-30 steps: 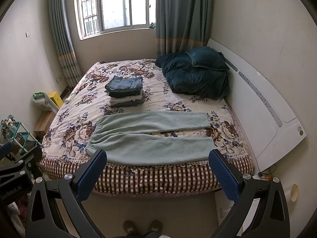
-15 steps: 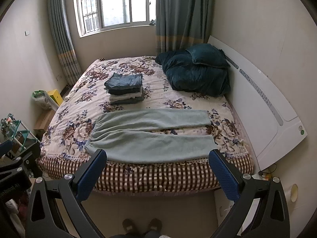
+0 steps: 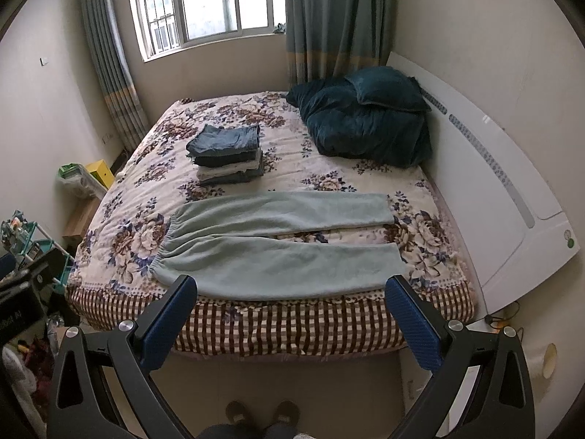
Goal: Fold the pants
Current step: 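Lower both grippers onto the mint-green sweatpants edge and close them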
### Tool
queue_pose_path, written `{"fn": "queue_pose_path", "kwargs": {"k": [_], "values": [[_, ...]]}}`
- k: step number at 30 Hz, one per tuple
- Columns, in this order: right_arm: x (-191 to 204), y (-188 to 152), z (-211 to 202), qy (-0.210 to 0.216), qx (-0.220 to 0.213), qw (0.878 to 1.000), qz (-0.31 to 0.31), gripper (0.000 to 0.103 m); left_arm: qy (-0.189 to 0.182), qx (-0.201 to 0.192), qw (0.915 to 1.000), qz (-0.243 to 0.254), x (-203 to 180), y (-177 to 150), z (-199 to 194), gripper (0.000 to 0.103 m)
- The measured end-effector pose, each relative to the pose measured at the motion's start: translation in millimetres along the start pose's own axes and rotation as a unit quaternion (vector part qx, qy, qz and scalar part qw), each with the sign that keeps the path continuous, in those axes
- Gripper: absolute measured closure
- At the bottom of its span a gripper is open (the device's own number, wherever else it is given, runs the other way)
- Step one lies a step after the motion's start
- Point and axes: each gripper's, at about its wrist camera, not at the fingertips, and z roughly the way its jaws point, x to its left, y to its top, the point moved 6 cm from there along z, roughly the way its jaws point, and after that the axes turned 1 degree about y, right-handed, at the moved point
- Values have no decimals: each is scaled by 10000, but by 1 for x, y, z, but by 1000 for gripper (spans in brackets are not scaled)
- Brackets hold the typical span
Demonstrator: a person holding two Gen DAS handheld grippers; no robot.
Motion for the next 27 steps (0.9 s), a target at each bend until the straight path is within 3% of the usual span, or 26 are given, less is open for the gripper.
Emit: {"fn": "queue_pose_path", "kwargs": {"k": [6, 11, 17, 22, 27], "values": [[-11, 18, 68, 41, 282, 9996, 38, 0, 241, 276, 9993, 34, -14, 14, 60, 0], [-18, 34, 147, -338, 493, 9981, 116, 0, 287, 561, 9977, 239, -32, 28, 128, 0], [-25, 63, 254, -735, 855, 9932, 303, 0, 131, 933, 9938, 596, -54, 65, 230, 0], [-24, 91, 352, -975, 1411, 9836, 565, 0, -5, 1320, 9885, 735, -65, 93, 313, 0], [-14, 115, 441, -1167, 1602, 9787, 533, 0, -71, 1663, 9823, 855, -77, 117, 409, 0]]}}
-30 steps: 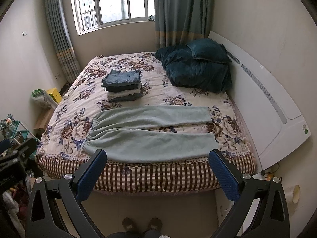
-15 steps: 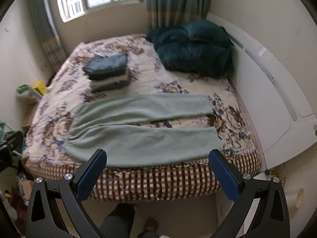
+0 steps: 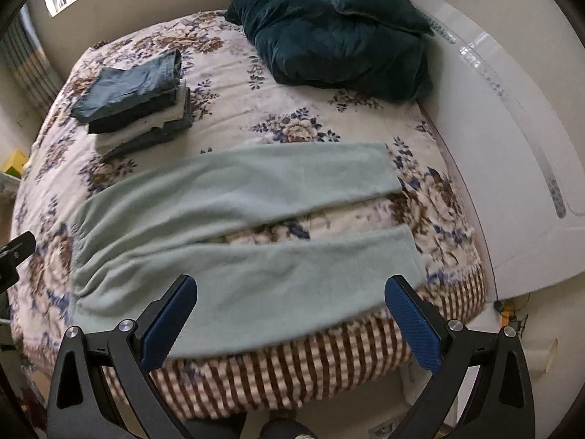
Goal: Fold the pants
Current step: 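Lower both grippers onto the mint-green sweatpants edge and close them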
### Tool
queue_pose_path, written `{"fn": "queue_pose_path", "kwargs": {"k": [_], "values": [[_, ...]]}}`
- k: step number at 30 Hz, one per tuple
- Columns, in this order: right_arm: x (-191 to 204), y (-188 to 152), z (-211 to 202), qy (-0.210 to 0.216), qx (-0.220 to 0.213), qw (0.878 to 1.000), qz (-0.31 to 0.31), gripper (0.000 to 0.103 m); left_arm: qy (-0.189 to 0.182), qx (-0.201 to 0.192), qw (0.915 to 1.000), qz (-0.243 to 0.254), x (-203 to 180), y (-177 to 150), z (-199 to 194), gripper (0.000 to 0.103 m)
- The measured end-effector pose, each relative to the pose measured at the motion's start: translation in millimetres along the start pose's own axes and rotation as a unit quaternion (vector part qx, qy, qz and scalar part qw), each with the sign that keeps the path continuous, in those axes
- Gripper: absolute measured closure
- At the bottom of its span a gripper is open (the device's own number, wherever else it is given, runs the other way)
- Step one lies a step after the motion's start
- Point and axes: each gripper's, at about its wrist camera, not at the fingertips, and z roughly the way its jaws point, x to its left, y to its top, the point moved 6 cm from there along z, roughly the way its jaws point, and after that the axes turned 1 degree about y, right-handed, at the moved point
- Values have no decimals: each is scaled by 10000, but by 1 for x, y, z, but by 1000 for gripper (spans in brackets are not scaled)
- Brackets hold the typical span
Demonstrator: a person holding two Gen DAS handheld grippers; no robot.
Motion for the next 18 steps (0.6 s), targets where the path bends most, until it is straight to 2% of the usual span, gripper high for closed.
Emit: {"fn": "queue_pose_path", "kwargs": {"k": [6, 11, 14, 18], "values": [[44, 57, 101, -42, 125, 9997, -218, 0, 215, 102, 9997, 49, -13, 51, 89, 0], [76, 96, 197, -41, 390, 9969, -677, 0, 437, 484, 9978, 148, -27, 78, 175, 0], [99, 117, 259, -80, 657, 9904, -1212, 0, 749, 802, 9932, 398, -39, 90, 224, 0], [130, 139, 327, -120, 919, 9766, -1943, 0, 853, 932, 9904, 566, -50, 105, 274, 0]]}}
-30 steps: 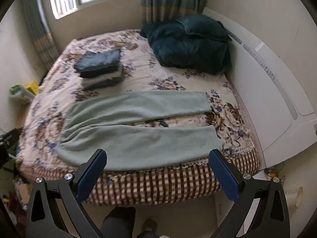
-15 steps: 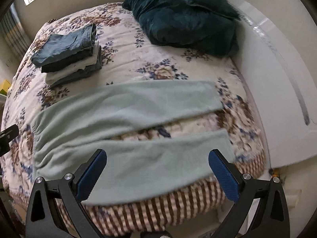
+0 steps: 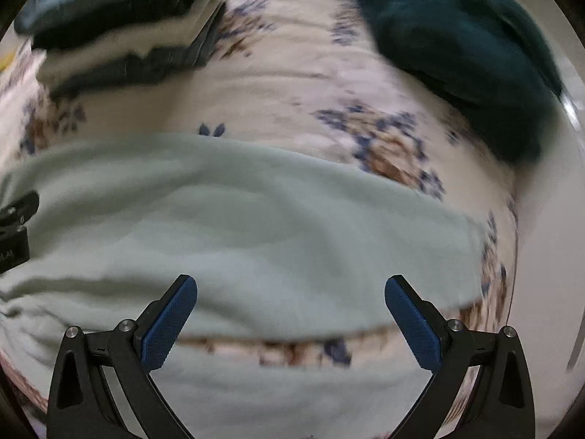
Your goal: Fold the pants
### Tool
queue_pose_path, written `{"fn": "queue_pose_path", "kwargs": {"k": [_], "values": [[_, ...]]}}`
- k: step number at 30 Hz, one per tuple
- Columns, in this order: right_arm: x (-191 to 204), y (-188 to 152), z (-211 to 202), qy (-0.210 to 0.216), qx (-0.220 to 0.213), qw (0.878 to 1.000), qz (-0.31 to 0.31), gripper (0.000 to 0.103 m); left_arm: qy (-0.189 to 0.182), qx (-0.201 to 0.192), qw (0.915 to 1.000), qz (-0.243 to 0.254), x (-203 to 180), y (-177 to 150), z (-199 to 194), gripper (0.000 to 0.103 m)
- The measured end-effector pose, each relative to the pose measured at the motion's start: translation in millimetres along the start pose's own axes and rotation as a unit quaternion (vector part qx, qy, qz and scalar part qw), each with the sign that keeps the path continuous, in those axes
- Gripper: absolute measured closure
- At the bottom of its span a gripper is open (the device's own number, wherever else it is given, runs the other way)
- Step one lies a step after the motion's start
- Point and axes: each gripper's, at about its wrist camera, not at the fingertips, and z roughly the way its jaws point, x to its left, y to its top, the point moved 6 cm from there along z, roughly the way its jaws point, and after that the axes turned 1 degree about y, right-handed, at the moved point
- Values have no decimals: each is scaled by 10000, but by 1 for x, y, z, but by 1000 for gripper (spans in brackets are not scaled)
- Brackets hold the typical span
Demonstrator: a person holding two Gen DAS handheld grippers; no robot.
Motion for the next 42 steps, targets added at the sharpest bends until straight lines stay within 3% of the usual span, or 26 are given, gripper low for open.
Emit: {"fn": "queue_pose_path", "kwargs": {"k": [5, 7, 9, 15, 21, 26, 29, 31, 32, 35, 37, 39, 42], "values": [[16, 42, 52, -63, 290, 9967, -760, 0, 216, 44, 9994, 283, -15, 31, 39, 0], [16, 59, 77, -326, 593, 9919, -1074, 0, 314, 31, 9989, 342, -19, 41, 47, 0], [8, 66, 95, -663, 911, 9856, -1260, 0, 330, 29, 9987, 382, -26, 50, 53, 0], [-16, 67, 138, -856, 1536, 9659, -1899, 0, 212, 119, 9986, 472, -50, 66, 70, 0], [-28, 78, 171, -81, 1802, 9598, -2151, 0, 115, 239, 9960, 855, -69, 72, 85, 0], [-38, 85, 189, 764, 1978, 9541, -2116, 1, -481, 437, 9890, 1330, -88, 78, 94, 0], [-41, 83, 183, 1171, 1962, 9490, -2171, 20, -946, 613, 9765, 1839, -105, 82, 99, 1], [-44, 82, 175, 1351, 1956, 9462, -2198, 42, -1262, 713, 9651, 2182, -115, 83, 102, 2], [-46, 82, 172, 1387, 1956, 9459, -2188, 46, -1324, 743, 9614, 2296, -118, 85, 104, 4], [-50, 80, 164, 1374, 1909, 9446, -2291, 59, -1696, 865, 9503, 2462, -127, 88, 106, 34], [-54, 77, 161, 1361, 1874, 9462, -2259, 65, -1909, 855, 9466, 2454, -130, 89, 100, 74], [-59, 73, 157, 1370, 1816, 9500, -2138, 71, -1891, 748, 9472, 2478, -135, 88, 89, 87], [-70, 67, 139, 1400, 1671, 9583, -1849, 82, -1701, 575, 9528, 2447, -139, 80, 75, 94]]}}
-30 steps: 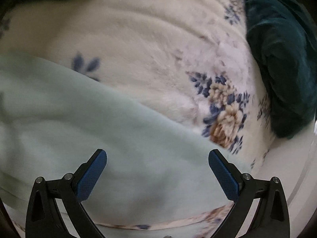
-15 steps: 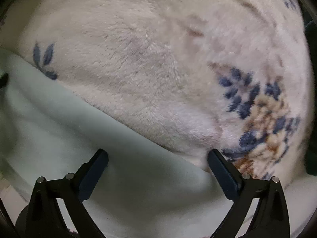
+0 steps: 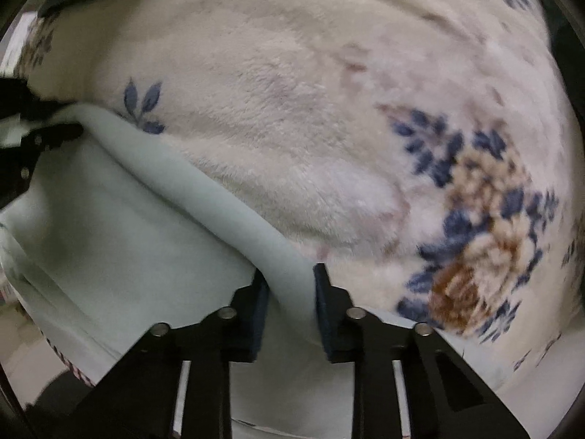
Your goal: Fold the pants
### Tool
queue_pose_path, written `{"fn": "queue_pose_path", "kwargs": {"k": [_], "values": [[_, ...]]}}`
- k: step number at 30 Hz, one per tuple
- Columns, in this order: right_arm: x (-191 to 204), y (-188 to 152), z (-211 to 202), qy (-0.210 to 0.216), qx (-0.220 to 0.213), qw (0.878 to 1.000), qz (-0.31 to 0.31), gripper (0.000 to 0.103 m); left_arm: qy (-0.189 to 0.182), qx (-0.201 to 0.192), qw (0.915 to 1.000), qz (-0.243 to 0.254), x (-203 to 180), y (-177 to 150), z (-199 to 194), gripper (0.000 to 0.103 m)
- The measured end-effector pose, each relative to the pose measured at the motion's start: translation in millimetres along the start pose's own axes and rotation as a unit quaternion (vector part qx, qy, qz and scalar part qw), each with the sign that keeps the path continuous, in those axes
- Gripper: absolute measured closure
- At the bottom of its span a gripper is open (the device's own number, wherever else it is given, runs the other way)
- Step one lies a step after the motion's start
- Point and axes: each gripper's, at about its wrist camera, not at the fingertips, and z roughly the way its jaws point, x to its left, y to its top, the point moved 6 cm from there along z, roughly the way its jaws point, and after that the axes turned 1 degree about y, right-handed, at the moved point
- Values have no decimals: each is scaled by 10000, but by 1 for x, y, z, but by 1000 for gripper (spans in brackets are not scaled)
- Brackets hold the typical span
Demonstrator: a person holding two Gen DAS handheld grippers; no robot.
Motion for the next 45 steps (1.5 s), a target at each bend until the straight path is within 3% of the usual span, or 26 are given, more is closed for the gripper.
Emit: {"fn": "queue_pose_path", "kwargs": {"k": [4, 8, 11, 15, 23, 27, 29, 33, 35, 38, 39, 43, 45], "values": [[-4, -34, -27, 50, -391, 9985, 378, 87, 105, -350, 9982, -483, -15, -16, -35, 95], [2, -88, -57, 193, -762, 9941, 751, 89, -32, -579, 9934, -990, -37, -45, -74, 95], [15, -147, -69, 313, -845, 9911, 983, 89, -236, -507, 9900, -1296, -58, -76, -94, 95], [29, -217, -57, 490, -791, 9877, 1261, 89, -472, -333, 9849, -1633, -82, -146, -104, 95], [114, -300, 7, 887, -370, 9778, 1861, 89, -939, 325, 9690, -2262, -135, -249, -46, 95], [135, -329, 52, 971, -49, 9754, 1979, 89, -974, 544, 9627, -2465, -147, -270, -6, 95], [141, -329, 66, 894, 4, 9756, 2006, 89, -1051, 595, 9577, -2614, -150, -275, 10, 94], [148, -315, 84, 719, 29, 9754, 2084, 88, -997, 473, 9566, -2696, -150, -273, 4, 91], [155, -318, 81, 651, 81, 9764, 2056, 84, -941, 331, 9550, -2792, -148, -270, -14, 90], [164, -326, 63, 710, -125, 9760, 2054, 72, -706, 52, 9591, -2742, -147, -270, -41, 87], [166, -329, 59, 777, -203, 9744, 2100, 63, -619, -80, 9607, -2703, -147, -268, -53, 85], [173, -357, 39, 1516, -470, 9538, 2553, 18, -410, -312, 9645, -2591, -149, -265, -76, 81], [169, -368, 32, 1718, -577, 9421, 2823, 18, -373, -387, 9643, -2595, -150, -266, -81, 80]]}}
